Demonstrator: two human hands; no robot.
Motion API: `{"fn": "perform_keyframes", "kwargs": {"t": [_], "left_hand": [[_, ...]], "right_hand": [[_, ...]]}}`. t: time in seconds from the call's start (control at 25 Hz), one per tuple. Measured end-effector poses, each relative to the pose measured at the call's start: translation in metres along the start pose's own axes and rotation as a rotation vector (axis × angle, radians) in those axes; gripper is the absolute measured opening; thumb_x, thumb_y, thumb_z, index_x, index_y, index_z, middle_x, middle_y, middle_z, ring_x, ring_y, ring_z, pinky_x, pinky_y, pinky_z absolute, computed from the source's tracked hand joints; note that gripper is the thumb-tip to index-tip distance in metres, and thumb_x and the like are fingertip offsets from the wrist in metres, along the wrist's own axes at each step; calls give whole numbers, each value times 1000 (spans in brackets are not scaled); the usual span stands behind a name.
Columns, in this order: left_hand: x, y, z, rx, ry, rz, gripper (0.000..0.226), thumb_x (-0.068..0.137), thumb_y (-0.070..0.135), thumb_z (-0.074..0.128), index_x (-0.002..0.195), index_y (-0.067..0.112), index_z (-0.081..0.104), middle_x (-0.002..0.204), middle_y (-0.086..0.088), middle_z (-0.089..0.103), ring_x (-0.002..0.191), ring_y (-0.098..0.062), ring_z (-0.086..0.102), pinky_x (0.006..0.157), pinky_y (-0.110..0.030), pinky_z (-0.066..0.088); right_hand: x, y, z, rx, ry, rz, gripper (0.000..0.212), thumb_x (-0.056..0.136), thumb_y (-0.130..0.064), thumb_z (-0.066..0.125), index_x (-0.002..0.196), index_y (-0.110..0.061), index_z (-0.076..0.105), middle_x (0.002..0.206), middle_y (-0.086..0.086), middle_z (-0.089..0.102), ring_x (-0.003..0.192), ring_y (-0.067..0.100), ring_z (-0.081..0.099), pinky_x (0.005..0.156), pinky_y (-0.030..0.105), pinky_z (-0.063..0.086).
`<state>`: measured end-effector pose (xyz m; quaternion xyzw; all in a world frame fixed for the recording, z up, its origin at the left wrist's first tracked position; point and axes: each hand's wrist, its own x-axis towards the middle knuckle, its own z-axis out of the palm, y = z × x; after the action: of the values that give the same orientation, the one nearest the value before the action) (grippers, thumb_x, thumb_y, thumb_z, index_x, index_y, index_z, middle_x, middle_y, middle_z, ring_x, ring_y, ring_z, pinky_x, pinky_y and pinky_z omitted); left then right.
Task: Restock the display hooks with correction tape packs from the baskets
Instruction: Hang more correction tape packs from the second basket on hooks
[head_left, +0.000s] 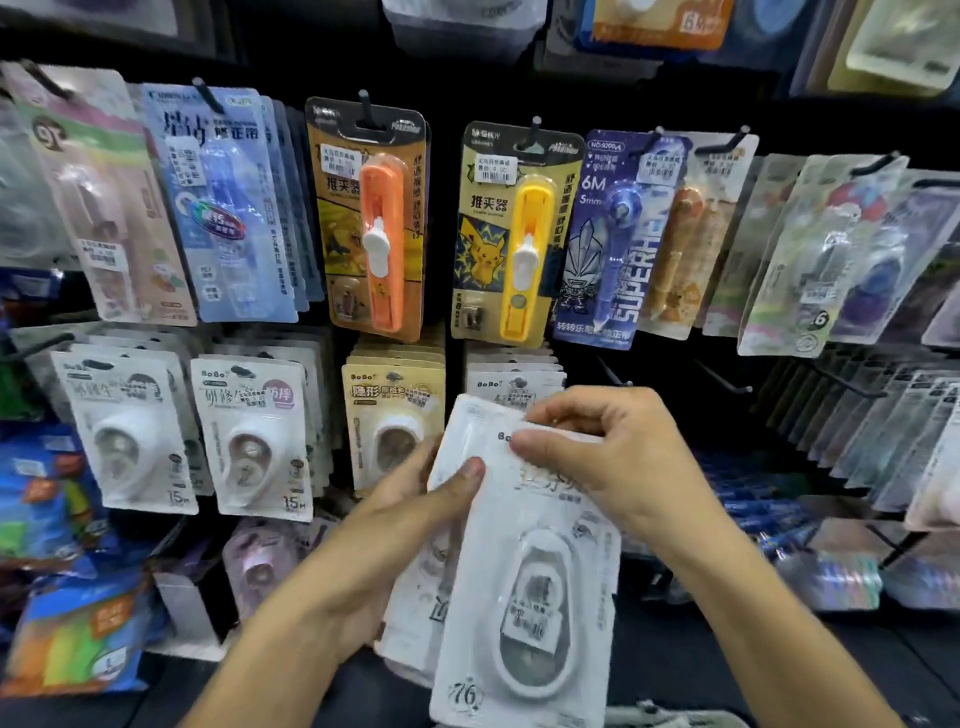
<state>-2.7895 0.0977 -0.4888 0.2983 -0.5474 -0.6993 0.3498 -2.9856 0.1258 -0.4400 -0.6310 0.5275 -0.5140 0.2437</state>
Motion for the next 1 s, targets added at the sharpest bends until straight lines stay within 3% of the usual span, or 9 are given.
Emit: {"fn": "perform_keyframes", "kwargs": {"t": [0.12,0.2,0.28,0.36,0.4,0.56,0.68,0.8,1.0], "left_hand": [[1,-2,3,-91,-95,-35,55,71,22,87,122,32,69,123,-16,72,107,-39,72,82,-45,62],[2,-2,1,-107,15,36,55,68,24,90,120,29,70,120,-16,74,103,-38,73,76,-43,62],[6,-1,-5,-98,213,140,57,67,29,91,120,31,69,117,-10,76,102,-34,75,75,-43,62],[6,-1,-10,-70,302,186,61,64,39,92,120,33,68,114,-4,77,101,-29,76,80,-45,61],[5,0,-11,-39,304,171,63,61,49,91,119,35,69,113,-1,78,101,-27,76,85,-47,60],[-2,7,-15,70,369,143,53,58,67,86,103,40,75,99,2,80,93,-23,77,92,-57,57],[-5,15,-27,100,476,231,49,62,63,85,106,43,72,102,8,80,95,-19,77,86,-47,59],[-9,21,-29,81,502,305,43,67,57,81,106,42,72,101,7,80,90,-18,78,77,-44,63],[-4,15,-22,78,528,346,46,70,54,80,112,39,69,107,4,79,93,-24,77,88,-59,57]], "right_hand": [[11,0,13,-67,288,79,24,74,-33,88,81,-25,67,65,-4,65,58,10,59,55,32,49],[3,3,12,18,416,214,35,73,-49,85,93,-34,59,79,-6,68,72,10,66,59,28,47],[-12,8,13,260,202,354,51,64,-56,88,102,-31,64,90,-4,74,81,14,72,58,26,53],[-30,15,23,441,-127,369,49,62,-41,94,104,-25,73,101,3,79,87,21,77,64,25,59],[-36,18,28,498,-195,361,44,65,-32,93,105,-24,76,105,7,78,92,25,77,69,27,60],[-39,35,26,667,-32,387,37,74,-29,87,109,-20,76,112,10,77,100,29,75,78,36,62],[-43,49,12,493,18,407,31,80,-34,77,110,-24,76,106,7,78,91,25,77,68,34,62],[-47,62,10,354,64,397,24,80,-39,75,103,-34,77,103,2,79,92,24,77,83,45,61],[-55,65,13,408,29,262,33,79,-43,82,110,-32,75,107,6,78,95,28,76,72,29,60]]}}
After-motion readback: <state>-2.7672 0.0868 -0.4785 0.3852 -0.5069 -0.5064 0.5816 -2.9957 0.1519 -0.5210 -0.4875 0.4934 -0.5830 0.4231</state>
